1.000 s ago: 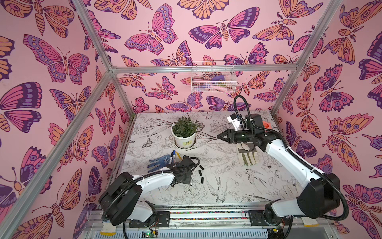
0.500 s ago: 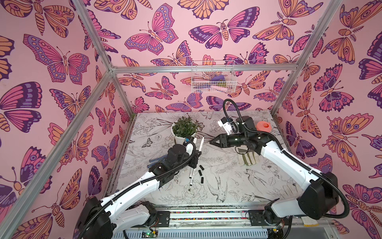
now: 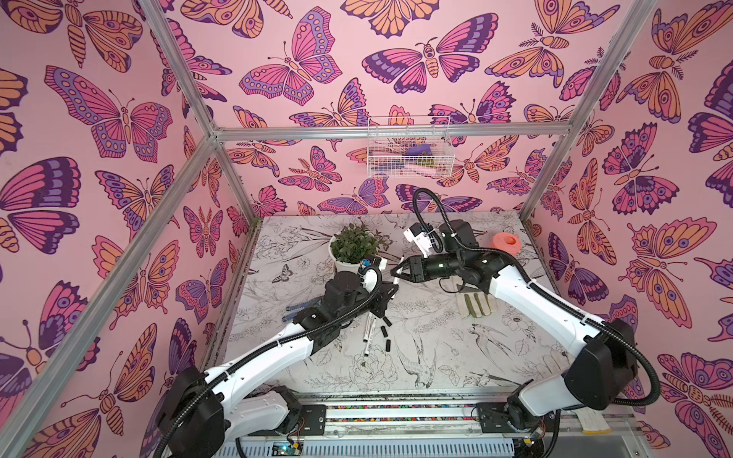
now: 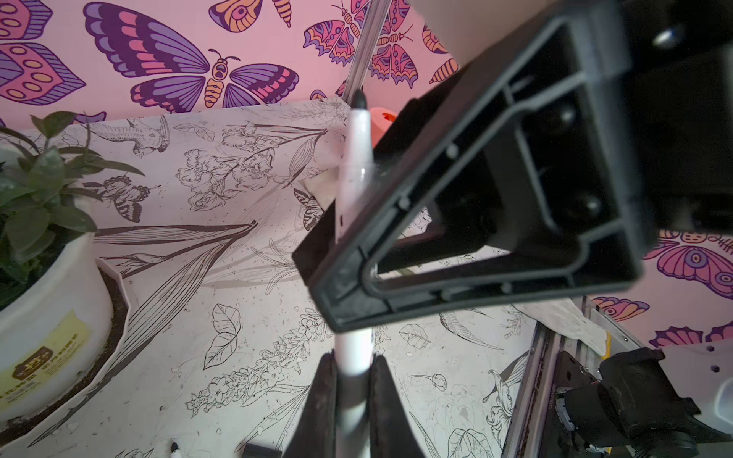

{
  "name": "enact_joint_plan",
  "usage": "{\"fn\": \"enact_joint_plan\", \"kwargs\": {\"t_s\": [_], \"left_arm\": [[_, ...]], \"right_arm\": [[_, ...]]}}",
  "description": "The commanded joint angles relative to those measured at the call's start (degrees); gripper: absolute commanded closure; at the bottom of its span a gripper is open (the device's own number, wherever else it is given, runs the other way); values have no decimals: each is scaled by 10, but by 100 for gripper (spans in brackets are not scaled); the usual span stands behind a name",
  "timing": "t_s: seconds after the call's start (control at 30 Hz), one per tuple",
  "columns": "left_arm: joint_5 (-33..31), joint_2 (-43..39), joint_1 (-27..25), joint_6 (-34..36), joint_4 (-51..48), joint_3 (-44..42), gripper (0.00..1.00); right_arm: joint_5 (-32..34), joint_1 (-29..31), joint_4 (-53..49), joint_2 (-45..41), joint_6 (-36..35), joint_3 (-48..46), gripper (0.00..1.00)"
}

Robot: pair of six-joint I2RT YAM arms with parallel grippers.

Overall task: Insert the pens into the pen caps
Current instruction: 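Grasp a white marker with the left gripper and lift it upright, then hold the marker upright with the left gripper while the right reaches toward black caps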

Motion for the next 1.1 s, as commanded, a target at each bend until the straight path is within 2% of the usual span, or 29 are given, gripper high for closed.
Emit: {"fn": "enact_joint_plan", "kwargs": {"t_s": [0.0, 0.13, 0.23, 0.33, 0.37, 0.47, 0.9, 1.03, 1.07], "left_arm": [[14, -2, 3, -5, 25, -7, 100], [15, 10, 2, -10, 29, -4, 100], [19, 27, 2, -14, 28, 7, 99], [31, 43, 3, -15, 29, 21, 82], [34, 48, 3, -11, 28, 27, 71], [35, 58, 5, 0, 17, 42, 65], [59, 58, 18, 14, -10, 61, 77], [70, 82, 19, 7, -12, 60, 100], [67, 84, 19, 1, -11, 59, 100]], "right_arm": [[4, 3, 10, 11, -3, 23, 73], [-2, 3, 12, 14, 1, 27, 88], [-12, 3, 13, 14, 2, 26, 93], [-23, 3, 11, 11, 0, 25, 94], [-25, 3, 9, 10, -3, 26, 94], [-29, 3, 3, 7, -8, 25, 95], [-22, 3, -14, 2, -22, 18, 96], [-25, 3, -11, 0, -22, 17, 94], [-24, 3, -12, 0, -23, 17, 89]]}}
